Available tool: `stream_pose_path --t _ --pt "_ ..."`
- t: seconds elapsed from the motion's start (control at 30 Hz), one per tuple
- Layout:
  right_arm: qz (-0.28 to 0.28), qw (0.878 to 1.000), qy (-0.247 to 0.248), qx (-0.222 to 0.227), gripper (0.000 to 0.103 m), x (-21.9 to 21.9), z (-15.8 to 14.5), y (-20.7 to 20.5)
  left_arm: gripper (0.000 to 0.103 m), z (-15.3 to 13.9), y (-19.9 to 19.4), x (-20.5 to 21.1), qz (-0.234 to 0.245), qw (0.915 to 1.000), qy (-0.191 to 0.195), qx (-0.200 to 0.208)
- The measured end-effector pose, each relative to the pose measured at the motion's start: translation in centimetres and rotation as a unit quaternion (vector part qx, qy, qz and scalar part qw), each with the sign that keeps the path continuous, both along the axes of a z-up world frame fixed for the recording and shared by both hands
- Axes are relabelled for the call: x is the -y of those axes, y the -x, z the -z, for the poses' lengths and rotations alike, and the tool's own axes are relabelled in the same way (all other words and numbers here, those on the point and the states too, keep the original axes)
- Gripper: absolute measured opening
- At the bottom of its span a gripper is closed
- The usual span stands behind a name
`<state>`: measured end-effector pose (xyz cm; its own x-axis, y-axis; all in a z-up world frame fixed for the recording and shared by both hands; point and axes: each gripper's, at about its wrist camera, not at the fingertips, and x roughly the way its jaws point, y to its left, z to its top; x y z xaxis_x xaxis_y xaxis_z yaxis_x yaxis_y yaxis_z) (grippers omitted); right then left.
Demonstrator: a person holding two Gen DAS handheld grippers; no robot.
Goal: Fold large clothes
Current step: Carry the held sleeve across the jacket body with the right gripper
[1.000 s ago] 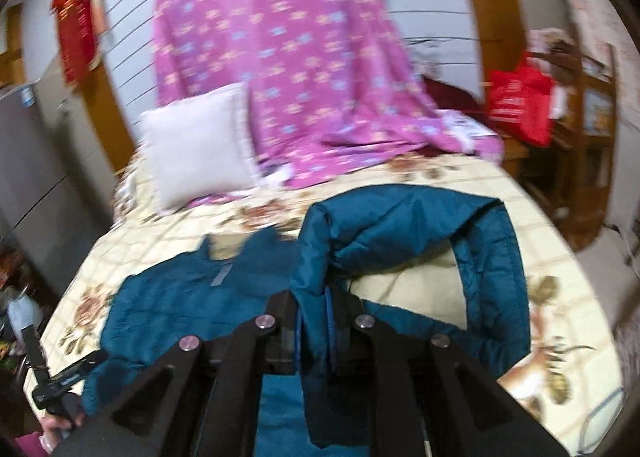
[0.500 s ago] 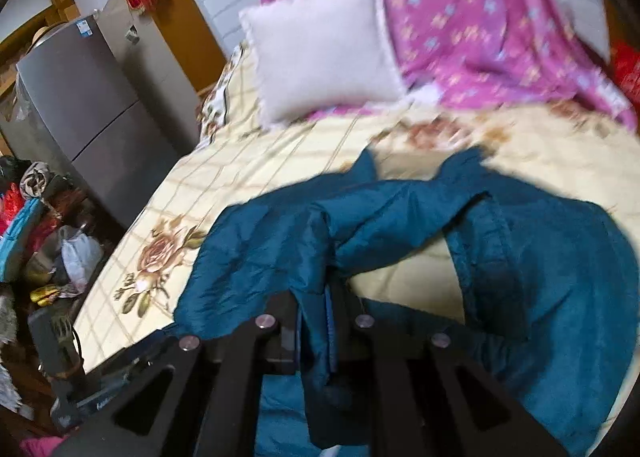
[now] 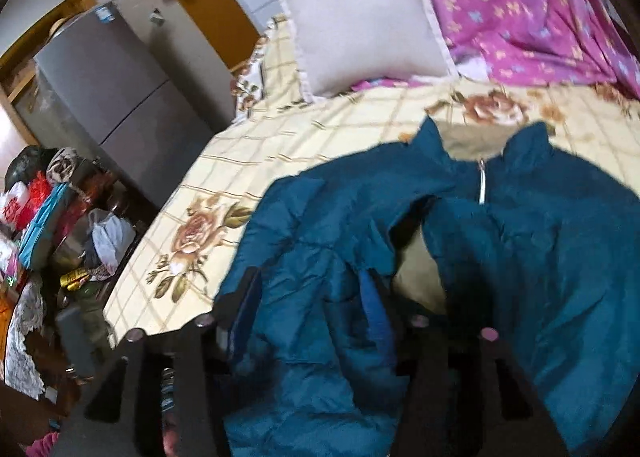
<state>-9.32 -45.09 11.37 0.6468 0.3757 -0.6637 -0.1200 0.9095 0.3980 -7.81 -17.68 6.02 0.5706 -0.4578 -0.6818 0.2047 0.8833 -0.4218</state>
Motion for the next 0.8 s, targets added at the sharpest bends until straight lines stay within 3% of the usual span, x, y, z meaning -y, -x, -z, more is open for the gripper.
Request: stream_pose_path --t 0.13,0.23,0.43,0.63,0.8 --pt "0.005 0.999 0.031 0.008 0.062 0.3 -1.7 1.3 0.059 -0.6 0.3 0.3 0.004 1.0 0.003 0.003" --pt "0.03 0.999 0.045 -0.001 0.062 1.6 -1.2 2.2 0.059 -1.1 0.7 0.7 0.008 0.9999 0.003 0.01" --pt "0.052 0.999 0.003 -0.015 0.063 4.4 0.4 3.6 0.059 -1.1 1.0 0.9 0.015 0.9998 -0.004 0.009" --pt "-0.004 0.997 -0.075 0.005 0.063 3.9 -0.5 3.9 0.059 -0.4 0.7 0.0 0.004 1.0 -0.006 0.0" --pt "-0.065 0.996 -0.054 -0.01 0.063 -0.1 -0.6 2.9 0.059 -0.1 0.6 -0.8 -0.001 0.9999 -0.01 -0.002"
